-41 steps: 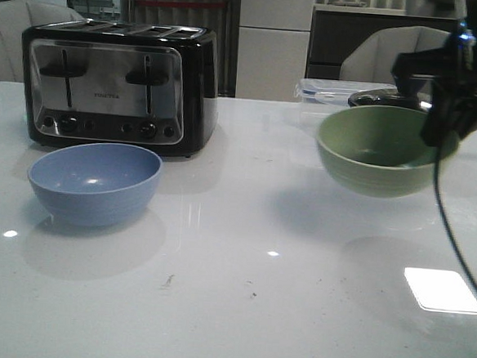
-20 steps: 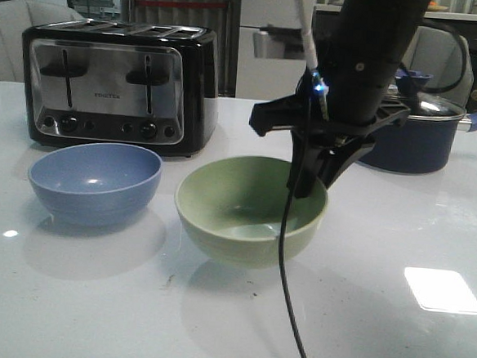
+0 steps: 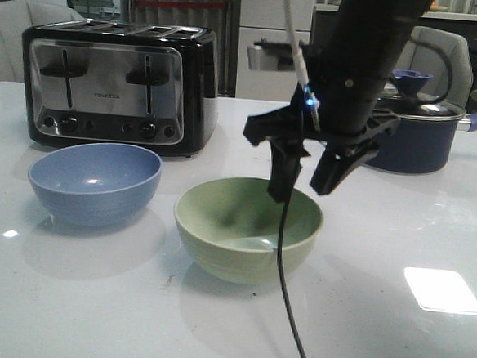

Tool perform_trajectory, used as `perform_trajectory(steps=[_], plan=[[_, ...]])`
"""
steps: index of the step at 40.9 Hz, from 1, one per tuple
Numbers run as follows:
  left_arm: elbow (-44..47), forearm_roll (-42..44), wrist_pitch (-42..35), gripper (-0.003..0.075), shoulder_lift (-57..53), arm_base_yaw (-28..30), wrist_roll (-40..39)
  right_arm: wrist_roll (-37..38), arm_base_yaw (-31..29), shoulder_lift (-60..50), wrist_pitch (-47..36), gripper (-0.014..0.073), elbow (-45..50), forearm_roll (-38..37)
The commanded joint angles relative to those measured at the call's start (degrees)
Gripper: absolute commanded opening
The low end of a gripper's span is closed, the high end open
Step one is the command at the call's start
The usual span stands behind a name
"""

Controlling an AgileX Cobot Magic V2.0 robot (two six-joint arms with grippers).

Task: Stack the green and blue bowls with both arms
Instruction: 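Slide the green bowl toward the table center and release it, then move the left gripper down to the light blue bowl rim and grasp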

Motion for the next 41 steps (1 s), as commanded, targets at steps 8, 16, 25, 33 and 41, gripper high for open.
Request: perform_trajectory(steps=[8, 16, 25, 33, 41], plan=[[-1.63, -0.48, -4.52, 0.0454, 0.81, -0.27, -0.10, -5.36, 3.07, -21.79, -7.34, 0.0485, 8.81, -0.10], [-1.88, -0.91, -4.75, 0.0461, 5.23, -1.63, -0.10, -5.89, 7.33, -37.74, -10.50, 0.0485, 22.26, -0.05], [-4.86, -1.03, -5.17, 0.0621, 15.30, -4.94, -0.10, -5.83, 7.83, -52.23, -10.50, 0.0485, 33.69, 2.44], [-9.21, -2.56, -7.30, 0.0624, 27.98, -6.97, -0.10, -5.83, 7.83, -60.56, -10.45, 0.0485, 38.10, 2.94], [-16.25, -5.90, -7.30, 0.0624, 42.34, -8.62, -0.10, -5.83, 7.83, -62.75, -10.45, 0.0485, 38.37, 2.94]])
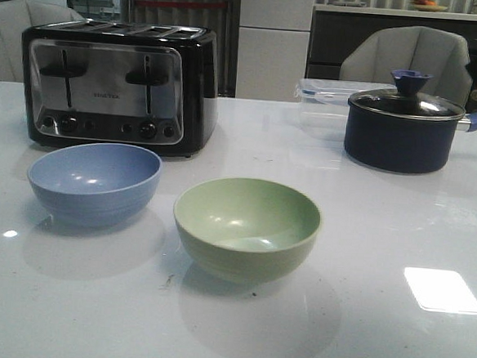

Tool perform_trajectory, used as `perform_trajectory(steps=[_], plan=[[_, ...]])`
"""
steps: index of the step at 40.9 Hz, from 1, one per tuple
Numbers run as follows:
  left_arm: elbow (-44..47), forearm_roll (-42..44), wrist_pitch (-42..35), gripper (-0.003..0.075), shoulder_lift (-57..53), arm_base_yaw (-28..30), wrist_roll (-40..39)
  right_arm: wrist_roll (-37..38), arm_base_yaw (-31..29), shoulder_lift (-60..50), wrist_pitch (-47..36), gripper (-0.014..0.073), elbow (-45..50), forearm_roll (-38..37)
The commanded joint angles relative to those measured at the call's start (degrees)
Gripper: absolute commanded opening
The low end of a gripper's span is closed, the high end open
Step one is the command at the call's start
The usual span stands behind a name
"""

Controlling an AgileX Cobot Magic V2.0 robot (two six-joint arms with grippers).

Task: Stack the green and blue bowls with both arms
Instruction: 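Move the left gripper down to the light blue bowl rim and grasp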

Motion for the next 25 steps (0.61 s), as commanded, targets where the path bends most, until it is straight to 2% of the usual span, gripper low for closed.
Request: perform_trajectory(steps=[1, 16, 20, 25], plan=[[-5.42, -2.35, -3.78, 0.0624, 5.78, -1.17, -0.10, -0.65, 0.05, -0.78, -3.67, 0.0485, -1.46, 0.60], [-18.40, -4.40, -4.14, 0.0610, 27.53, -1.66, -0.10, -0.65, 0.05, -0.78, -3.67, 0.0485, -1.46, 0.60], [-20.30, -4.40, -4.14, 0.0546, 30.99, -1.66, -0.10, -0.65, 0.05, -0.78, -3.67, 0.0485, -1.46, 0.60], [-21.88, -5.02, -4.26, 0.0412, 33.92, -1.66, -0.10, -0.65, 0.05, -0.78, -3.67, 0.0485, -1.46, 0.60]])
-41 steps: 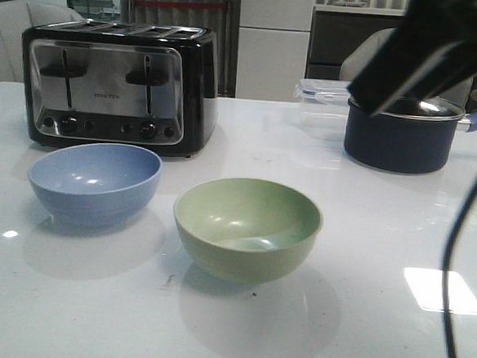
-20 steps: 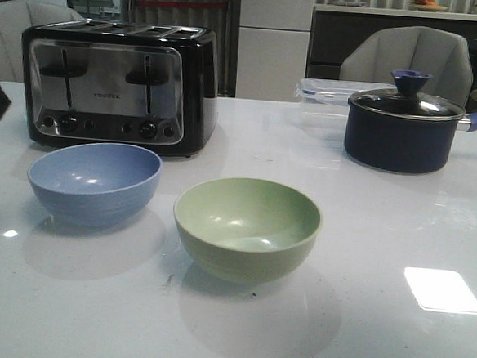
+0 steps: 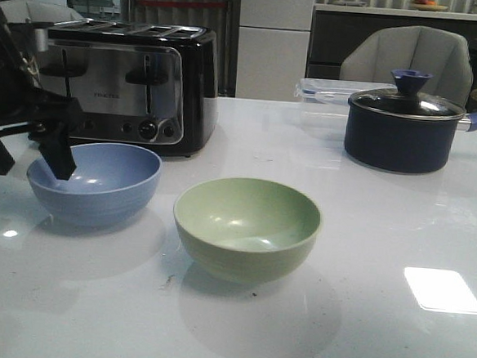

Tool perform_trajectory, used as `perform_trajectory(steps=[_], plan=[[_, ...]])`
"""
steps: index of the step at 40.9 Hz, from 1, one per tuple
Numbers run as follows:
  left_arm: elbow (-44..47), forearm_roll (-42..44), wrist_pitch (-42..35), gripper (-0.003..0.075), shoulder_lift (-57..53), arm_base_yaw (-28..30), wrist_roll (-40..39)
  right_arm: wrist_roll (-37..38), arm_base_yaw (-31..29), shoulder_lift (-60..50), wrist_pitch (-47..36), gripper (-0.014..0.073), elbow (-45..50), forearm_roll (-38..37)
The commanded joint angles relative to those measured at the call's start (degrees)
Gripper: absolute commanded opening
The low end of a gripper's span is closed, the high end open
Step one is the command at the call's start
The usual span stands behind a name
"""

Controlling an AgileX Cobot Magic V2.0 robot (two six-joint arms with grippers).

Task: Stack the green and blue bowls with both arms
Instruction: 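Move the left gripper down to the light blue bowl rim and grasp, then lift the blue bowl and carry it above the green bowl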

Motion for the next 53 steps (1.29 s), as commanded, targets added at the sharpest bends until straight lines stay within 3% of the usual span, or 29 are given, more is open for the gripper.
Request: perform_trajectory(steps=[1, 14, 27, 36, 44, 53], plan=[[-2.74, -1.71, -2.59, 0.0381, -0.80, -0.40, -0.10, -0.65, 0.05, -0.54, -3.67, 0.0485, -1.61, 0.56], [-2.84, -2.33, -2.12, 0.0088, -0.84, -0.40, -0.10, -0.65, 0.05, -0.54, -3.67, 0.0485, -1.61, 0.56], [-7.53, -5.66, 5.83, 0.0093, -8.78, -1.15, 0.02, -0.65, 0.05, -0.54, -3.67, 0.0485, -1.61, 0.56], [-12.51, -5.91, 13.02, 0.0093, -11.95, -8.21, 0.02, -0.65, 0.05, -0.54, -3.67, 0.0485, -1.61, 0.56], [-12.92, -6.30, 11.16, 0.0093, -11.45, -17.20, 0.02, -0.65, 0.05, -0.54, -3.67, 0.0485, -1.61, 0.56], [-13.01, -6.10, 6.37, 0.0093, -8.05, -22.12, 0.02, -0.65, 0.05, -0.54, -3.67, 0.0485, -1.61, 0.56]])
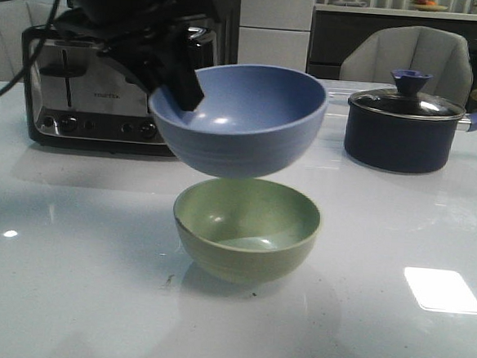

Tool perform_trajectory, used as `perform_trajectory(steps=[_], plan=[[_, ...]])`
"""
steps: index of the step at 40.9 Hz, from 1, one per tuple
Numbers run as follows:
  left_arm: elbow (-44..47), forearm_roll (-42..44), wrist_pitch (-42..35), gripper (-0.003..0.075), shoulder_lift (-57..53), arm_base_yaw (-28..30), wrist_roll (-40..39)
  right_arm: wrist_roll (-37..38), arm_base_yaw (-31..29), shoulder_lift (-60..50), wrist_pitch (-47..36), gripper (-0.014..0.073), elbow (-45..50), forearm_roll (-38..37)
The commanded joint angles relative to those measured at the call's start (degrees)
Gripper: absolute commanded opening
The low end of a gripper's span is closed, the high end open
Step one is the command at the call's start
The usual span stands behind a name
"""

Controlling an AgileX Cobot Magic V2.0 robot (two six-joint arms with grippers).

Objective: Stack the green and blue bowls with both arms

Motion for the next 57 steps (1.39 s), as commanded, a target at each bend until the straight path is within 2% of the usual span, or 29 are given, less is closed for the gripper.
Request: perform_trajectory(steps=[1, 13, 16, 23, 27, 36, 49, 57], plan=[[-2.15, -1.09, -4.74, 0.0093, -0.57, -1.11, 0.02, -0.65, 0.05, -0.54, -3.67, 0.0485, -1.59, 0.47], [-2.27, -1.46, -6.84, 0.0106, 7.38, 0.00, 0.02, -0.65, 0.05, -0.54, -3.67, 0.0485, -1.59, 0.47], [-2.27, -1.85, -6.94, 0.0158, 8.34, 0.00, 0.02, -0.65, 0.05, -0.54, -3.67, 0.0485, -1.59, 0.47], [-2.76, -4.08, -5.46, 0.0360, 8.03, 0.00, 0.02, -0.65, 0.05, -0.54, -3.67, 0.0485, -1.59, 0.47], [-2.85, -3.97, -5.24, 0.0384, 6.10, 0.00, 0.02, -0.65, 0.05, -0.54, -3.67, 0.0485, -1.59, 0.47], [-1.17, -0.09, -2.34, 0.0384, -4.04, -0.88, 0.10, -0.65, 0.05, -0.54, -3.67, 0.0485, -1.59, 0.47], [14.98, 10.04, -3.96, 0.0384, -27.77, -10.24, 0.10, -0.65, 0.05, -0.54, -3.67, 0.0485, -1.59, 0.47], [23.88, 12.10, -3.96, 0.0384, -41.05, -11.39, 0.10, -0.65, 0.05, -0.54, -3.67, 0.0485, -1.59, 0.47]])
